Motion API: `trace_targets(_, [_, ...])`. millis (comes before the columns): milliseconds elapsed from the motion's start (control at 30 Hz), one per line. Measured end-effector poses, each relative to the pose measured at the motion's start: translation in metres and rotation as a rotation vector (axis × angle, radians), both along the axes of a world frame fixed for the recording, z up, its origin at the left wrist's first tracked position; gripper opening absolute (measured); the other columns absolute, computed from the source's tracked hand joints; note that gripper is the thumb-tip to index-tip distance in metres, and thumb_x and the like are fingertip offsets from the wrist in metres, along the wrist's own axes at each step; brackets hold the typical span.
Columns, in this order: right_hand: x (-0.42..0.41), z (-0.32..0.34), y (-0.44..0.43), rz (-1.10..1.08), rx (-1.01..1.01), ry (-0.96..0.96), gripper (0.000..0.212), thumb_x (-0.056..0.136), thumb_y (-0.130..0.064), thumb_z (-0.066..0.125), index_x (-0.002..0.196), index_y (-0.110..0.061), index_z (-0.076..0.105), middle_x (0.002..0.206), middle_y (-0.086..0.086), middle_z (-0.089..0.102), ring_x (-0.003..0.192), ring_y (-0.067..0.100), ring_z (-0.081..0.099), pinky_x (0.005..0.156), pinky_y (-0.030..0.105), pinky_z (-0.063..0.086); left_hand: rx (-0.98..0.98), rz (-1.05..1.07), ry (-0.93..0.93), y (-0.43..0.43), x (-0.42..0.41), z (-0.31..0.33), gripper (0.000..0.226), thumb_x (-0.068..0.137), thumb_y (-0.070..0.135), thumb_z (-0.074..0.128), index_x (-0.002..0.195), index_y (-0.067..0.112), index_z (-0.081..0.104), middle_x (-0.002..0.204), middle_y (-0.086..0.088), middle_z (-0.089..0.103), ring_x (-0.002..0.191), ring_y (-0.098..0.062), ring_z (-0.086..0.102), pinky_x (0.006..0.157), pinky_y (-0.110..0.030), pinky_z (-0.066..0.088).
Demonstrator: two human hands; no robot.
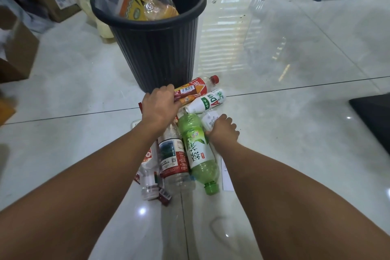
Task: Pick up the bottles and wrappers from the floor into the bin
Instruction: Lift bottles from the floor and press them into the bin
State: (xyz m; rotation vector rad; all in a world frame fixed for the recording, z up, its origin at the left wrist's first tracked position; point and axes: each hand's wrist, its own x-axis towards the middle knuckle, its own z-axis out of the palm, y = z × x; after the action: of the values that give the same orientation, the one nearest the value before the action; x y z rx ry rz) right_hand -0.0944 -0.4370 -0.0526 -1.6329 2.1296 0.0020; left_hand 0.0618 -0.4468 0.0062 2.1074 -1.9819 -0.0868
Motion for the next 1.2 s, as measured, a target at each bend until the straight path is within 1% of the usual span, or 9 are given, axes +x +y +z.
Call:
trace_targets(133, [0.0,0.001,-0.002,-0.001,0.015,-0.021,0.058,0.086,-0.031,0.066,0.129,-0.008,0.035,0.131,0.012,0.045,0.123,0.029,0.044,0.098,0.04,0.037,0.008,0.003,0.012,0.001,0.0,0.0,0.026,0.09,0.033,0.055,0.103,0.011,0.051,0.104,-0.01,0.062,0.093,-0.028,0.057,0.077,-0.038,0.041])
trace_targets(267, [0.001,0.006,-0.003,0.0,-0.032,-0.015,0.06,0.086,-0.03,0.066,0.13,-0.006,0.034,0.13,0.013,0.045,0.122,0.031,0.044,0.097,0.041,0.037,0.003,-0.007,-0.002,0.001,-0.001,0.003,0.026,0.09,0.032,0.055,0.102,0.011,0.05,0.104,-0.01,0.062,0.093,-0.028,0.057,0.073,-0.036,0.038])
trace_targets(467, [0.002,0.021,-0.007,0.015,-0.177,0.075,0.069,0.081,-0.041,0.068,0.131,-0.008,0.035,0.125,0.011,0.049,0.114,0.029,0.049,0.089,0.037,0.039,-0.085,-0.025,-0.009,0.005,0.004,0.012,0.019,0.089,0.031,0.056,0.094,0.014,0.049,0.097,-0.008,0.064,0.086,-0.028,0.058,0.067,-0.033,0.032])
trace_targets(700, [0.003,0.046,-0.005,0.086,-0.346,0.128,0.072,0.075,-0.046,0.072,0.128,-0.01,0.037,0.12,0.009,0.052,0.11,0.028,0.051,0.084,0.036,0.039,-0.188,-0.033,-0.017,0.008,0.015,0.037,0.016,0.089,0.029,0.058,0.093,0.014,0.053,0.091,-0.006,0.064,0.079,-0.026,0.058,0.068,-0.034,0.043])
trace_targets(833, [0.0,0.07,-0.004,0.103,-0.429,0.095,0.07,0.076,-0.045,0.071,0.127,-0.011,0.038,0.119,0.008,0.053,0.109,0.028,0.052,0.084,0.037,0.039,-0.217,-0.06,-0.033,0.015,0.016,0.055,0.015,0.088,0.029,0.059,0.092,0.016,0.053,0.089,-0.006,0.064,0.076,-0.025,0.058,0.065,-0.034,0.047])
trace_targets(967, [-0.005,0.095,-0.001,0.126,-0.491,0.089,0.063,0.077,-0.046,0.07,0.121,-0.013,0.041,0.115,0.007,0.054,0.106,0.027,0.053,0.083,0.036,0.04,-0.255,-0.079,-0.044,0.02,0.02,0.076,0.018,0.086,0.028,0.061,0.084,0.02,0.045,0.085,-0.004,0.063,0.066,-0.017,0.045,0.061,-0.03,0.041])
trace_targets(1067, [-0.01,0.118,-0.002,0.127,-0.546,0.107,0.062,0.077,-0.046,0.069,0.122,-0.013,0.04,0.116,0.006,0.054,0.106,0.026,0.053,0.083,0.036,0.041,-0.289,-0.094,-0.071,0.019,0.026,0.098,0.02,0.086,0.029,0.061,0.082,0.021,0.043,0.08,-0.002,0.059,0.065,-0.015,0.042,0.06,-0.028,0.038])
trace_targets(1133, [-0.013,0.136,-0.005,0.129,-0.593,0.11,0.063,0.077,-0.046,0.068,0.123,-0.014,0.04,0.116,0.006,0.053,0.105,0.025,0.053,0.083,0.035,0.041,-0.292,-0.092,-0.085,0.018,0.03,0.114,0.02,0.087,0.028,0.06,0.08,0.021,0.043,0.074,0.001,0.052,0.064,-0.016,0.045,0.058,-0.028,0.035])
trace_targets(1200, [-0.012,0.154,-0.008,0.128,-0.639,0.092,0.062,0.077,-0.045,0.069,0.123,-0.014,0.041,0.115,0.006,0.054,0.104,0.025,0.053,0.082,0.035,0.042,-0.301,-0.096,-0.081,0.016,0.034,0.132,0.014,0.088,0.028,0.058,0.084,0.02,0.048,0.076,0.001,0.054,0.069,-0.02,0.054,0.058,-0.028,0.036])
